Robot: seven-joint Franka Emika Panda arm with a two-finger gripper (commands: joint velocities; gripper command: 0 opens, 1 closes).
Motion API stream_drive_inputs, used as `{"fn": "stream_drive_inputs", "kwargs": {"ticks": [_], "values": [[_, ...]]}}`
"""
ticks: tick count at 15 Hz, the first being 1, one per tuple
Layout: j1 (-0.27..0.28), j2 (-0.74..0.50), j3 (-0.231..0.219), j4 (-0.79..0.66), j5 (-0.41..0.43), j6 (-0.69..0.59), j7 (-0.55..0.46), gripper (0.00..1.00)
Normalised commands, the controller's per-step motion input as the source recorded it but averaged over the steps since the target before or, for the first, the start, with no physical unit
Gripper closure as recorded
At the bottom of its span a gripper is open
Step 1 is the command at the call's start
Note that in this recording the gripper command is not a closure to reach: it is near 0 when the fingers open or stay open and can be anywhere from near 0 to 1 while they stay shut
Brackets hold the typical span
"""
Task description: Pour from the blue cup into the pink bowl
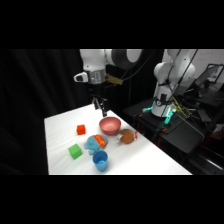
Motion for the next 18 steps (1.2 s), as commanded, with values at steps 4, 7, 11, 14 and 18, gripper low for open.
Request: {"fn": "stream_drive_inputs", "kwargs": {"ticks": [4, 7, 11, 14, 18], "values": [[-0.003, 0.0, 0.083, 0.02, 0.043, 0.0, 0.08, 0.0], [0.117, 0.01, 0.157, 0.04, 0.081, 0.08, 0.25, 0.0], [0.195, 0.13, 0.171, 0.11, -0.003, 0.25, 0.34, 0.0], [0.165, 0.32, 0.077, 0.2, -0.188, 0.39, 0.29, 0.0], [0.125, 0.34, -0.052, 0.25, -0.26, 0.29, 0.23, 0.0]]}}
